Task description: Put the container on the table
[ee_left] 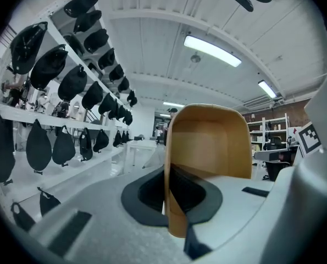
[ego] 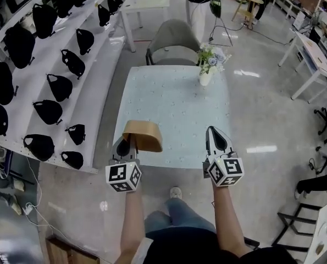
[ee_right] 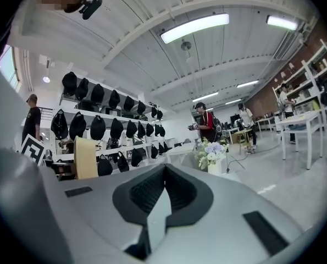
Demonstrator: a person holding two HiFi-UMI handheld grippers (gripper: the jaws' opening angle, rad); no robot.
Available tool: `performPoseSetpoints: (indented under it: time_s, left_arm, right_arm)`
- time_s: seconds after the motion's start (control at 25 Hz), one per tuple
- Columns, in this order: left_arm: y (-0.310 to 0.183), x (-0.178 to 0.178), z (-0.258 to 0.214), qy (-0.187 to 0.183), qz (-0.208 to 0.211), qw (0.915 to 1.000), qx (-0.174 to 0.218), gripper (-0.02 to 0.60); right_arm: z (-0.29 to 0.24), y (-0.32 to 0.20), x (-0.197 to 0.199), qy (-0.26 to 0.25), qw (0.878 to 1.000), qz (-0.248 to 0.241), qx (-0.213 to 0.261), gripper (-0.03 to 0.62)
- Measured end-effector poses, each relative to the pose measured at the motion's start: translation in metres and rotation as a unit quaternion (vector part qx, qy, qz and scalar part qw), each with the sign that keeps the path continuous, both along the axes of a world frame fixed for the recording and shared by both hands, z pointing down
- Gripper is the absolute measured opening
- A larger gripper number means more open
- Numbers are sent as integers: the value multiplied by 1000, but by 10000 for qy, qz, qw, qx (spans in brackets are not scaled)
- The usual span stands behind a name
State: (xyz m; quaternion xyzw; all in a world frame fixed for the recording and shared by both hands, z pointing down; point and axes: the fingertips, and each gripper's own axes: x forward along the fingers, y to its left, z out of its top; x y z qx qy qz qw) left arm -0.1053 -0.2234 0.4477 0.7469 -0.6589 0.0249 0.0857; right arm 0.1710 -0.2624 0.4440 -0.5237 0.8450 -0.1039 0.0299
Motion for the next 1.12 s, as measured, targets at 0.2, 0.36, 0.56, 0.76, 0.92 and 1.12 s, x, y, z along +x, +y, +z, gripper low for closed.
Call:
performPoseSetpoints:
  time_s: [0.2,0.36,0.56,0.76,0.92,1.12]
  left_arm:
    - [-18,-4,-3,-3,-100,9999,1,8]
    - [-26,-9,-2,-8,-179,9998,5,9]
    - [-38,-14,-6,3,-208,9998,32,8]
    - [-52,-14,0,15,-116,9999,-57,8]
    - [-63,-15,3,48,-54,9999,-117,8]
    - [-80,-22,3,99,-51,9997,-207,8]
  right_arm:
    - [1,-24,-8,3,9999,-158,-46,-2]
    - [4,-36,-16,8,9997,-247,-60,-2]
    - [-1,-48,-21,25,9996,-291,-30,-2]
    - [-2,-60,-26,33,9997,-259,-41,-2]
    - [-2,-71,-30,38,9997,-250,-65,-2]
    - [-5,-87,-51,56,9992,-389,-75,-2]
